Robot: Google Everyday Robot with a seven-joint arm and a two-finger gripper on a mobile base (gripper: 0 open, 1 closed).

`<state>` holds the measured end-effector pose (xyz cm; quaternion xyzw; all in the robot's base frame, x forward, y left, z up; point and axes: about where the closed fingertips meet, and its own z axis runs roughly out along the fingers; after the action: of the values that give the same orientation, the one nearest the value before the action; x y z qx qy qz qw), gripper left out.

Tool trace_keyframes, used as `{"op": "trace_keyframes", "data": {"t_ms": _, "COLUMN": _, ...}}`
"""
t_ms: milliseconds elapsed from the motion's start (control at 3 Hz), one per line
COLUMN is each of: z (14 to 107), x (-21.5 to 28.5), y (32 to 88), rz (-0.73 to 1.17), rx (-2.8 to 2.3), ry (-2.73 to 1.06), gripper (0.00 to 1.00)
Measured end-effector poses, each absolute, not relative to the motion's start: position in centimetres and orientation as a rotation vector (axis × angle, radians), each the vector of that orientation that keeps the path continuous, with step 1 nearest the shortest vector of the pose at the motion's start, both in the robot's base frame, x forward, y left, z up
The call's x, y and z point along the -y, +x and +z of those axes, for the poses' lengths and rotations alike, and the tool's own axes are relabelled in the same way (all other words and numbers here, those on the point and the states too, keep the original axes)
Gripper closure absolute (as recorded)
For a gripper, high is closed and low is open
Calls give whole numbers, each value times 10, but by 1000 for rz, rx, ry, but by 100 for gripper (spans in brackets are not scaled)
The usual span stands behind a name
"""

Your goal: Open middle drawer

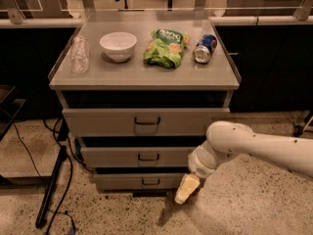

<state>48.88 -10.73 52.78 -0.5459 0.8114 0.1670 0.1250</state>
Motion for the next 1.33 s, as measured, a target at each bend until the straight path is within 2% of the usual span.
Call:
{"op": "trace_keyframes", "data": {"t_ms": 667, "z": 501, "x": 97, "y": 511, "rz": 481, "rx": -2375, "ry": -1504, "gripper": 0}}
{"op": "trace_keyframes", "data": {"t_ms": 1333, "z": 486, "x": 88, "y": 557, "rz": 452, "rx": -2351, "ry": -1467, "gripper": 0}}
